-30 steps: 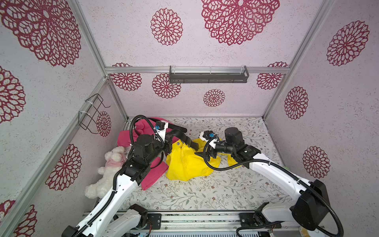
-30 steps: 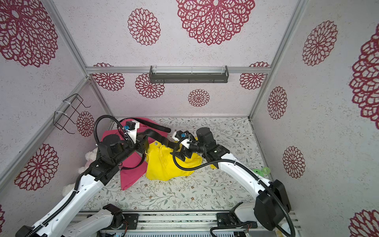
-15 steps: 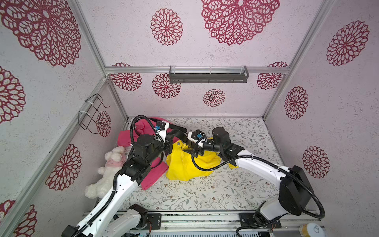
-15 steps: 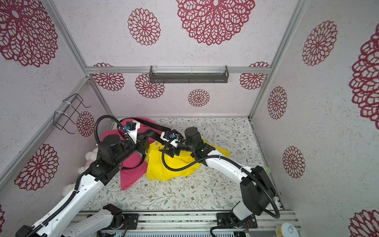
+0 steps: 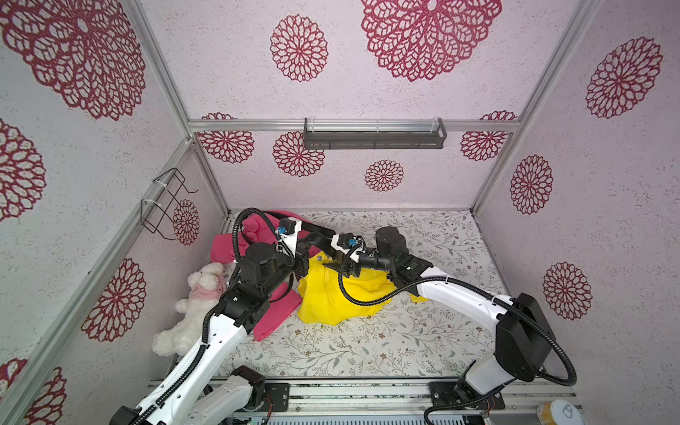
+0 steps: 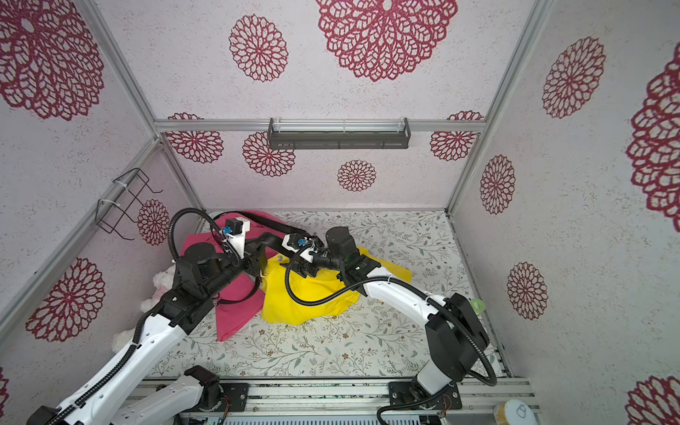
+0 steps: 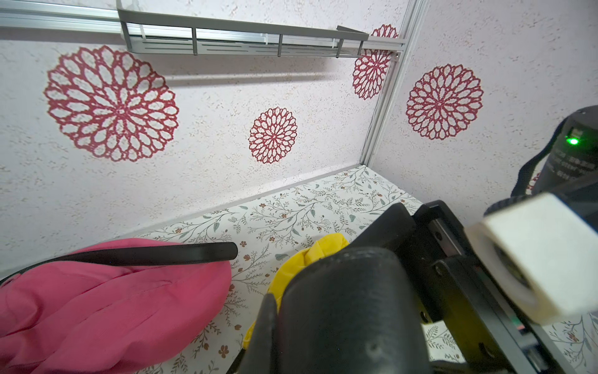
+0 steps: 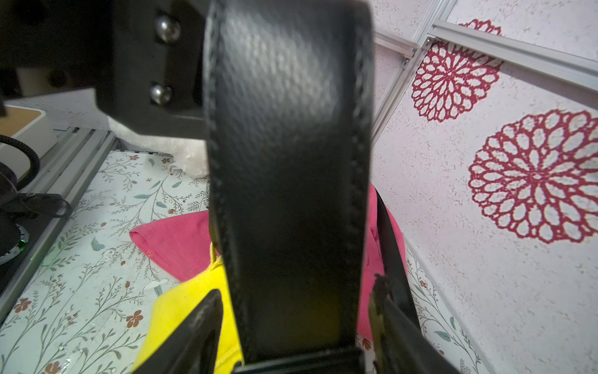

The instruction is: Remove the belt from the trousers

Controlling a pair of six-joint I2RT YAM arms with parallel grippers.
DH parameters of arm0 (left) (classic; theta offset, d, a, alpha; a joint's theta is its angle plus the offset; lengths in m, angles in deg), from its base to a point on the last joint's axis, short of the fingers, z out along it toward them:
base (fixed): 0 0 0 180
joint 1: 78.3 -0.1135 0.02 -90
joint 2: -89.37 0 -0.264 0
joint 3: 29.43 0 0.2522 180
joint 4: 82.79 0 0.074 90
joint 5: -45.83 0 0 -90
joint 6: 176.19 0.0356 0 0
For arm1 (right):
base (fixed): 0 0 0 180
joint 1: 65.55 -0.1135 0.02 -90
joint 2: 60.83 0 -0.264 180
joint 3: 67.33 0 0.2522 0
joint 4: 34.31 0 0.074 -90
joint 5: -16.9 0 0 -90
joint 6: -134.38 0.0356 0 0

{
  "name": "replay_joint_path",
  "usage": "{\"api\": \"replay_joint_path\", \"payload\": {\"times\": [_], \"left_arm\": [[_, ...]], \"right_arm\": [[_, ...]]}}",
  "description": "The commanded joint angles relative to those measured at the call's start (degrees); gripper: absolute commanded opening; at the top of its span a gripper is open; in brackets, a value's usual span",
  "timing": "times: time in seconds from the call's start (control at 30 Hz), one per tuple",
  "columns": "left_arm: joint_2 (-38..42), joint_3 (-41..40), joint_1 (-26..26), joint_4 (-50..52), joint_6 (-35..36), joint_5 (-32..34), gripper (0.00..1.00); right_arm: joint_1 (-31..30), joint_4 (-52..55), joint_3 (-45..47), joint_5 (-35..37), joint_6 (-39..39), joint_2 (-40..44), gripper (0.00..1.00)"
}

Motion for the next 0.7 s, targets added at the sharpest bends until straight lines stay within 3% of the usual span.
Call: {"api": "replay_joint_path", "payload": {"times": [0.0, 0.27, 0.53, 0.67], "left_arm": [[1.65, -0.16, 0.43, -3.74, -0.93, -0.19, 0.0], [2.14, -0.16, 0.38, -3.47, -0.6, -0.07, 0.0], [2.68, -0.77, 0.47, -2.93, -0.44, 1.67, 0.0], [3.94, -1.74, 0.23, -1.23, 0.68, 10.3, 0.0]], "right_arm": [[-0.44, -0.17, -1.8, 0.66, 0.16, -0.11, 0.69], [-0.53, 0.19, -2.14, 1.09, 0.3, -0.73, 0.55], [-0.45, 0.01, -2.24, 2.05, 1.23, -0.17, 0.16], [1.12, 4.55, -2.68, 4.0, 3.14, 1.89, 0.0]]}}
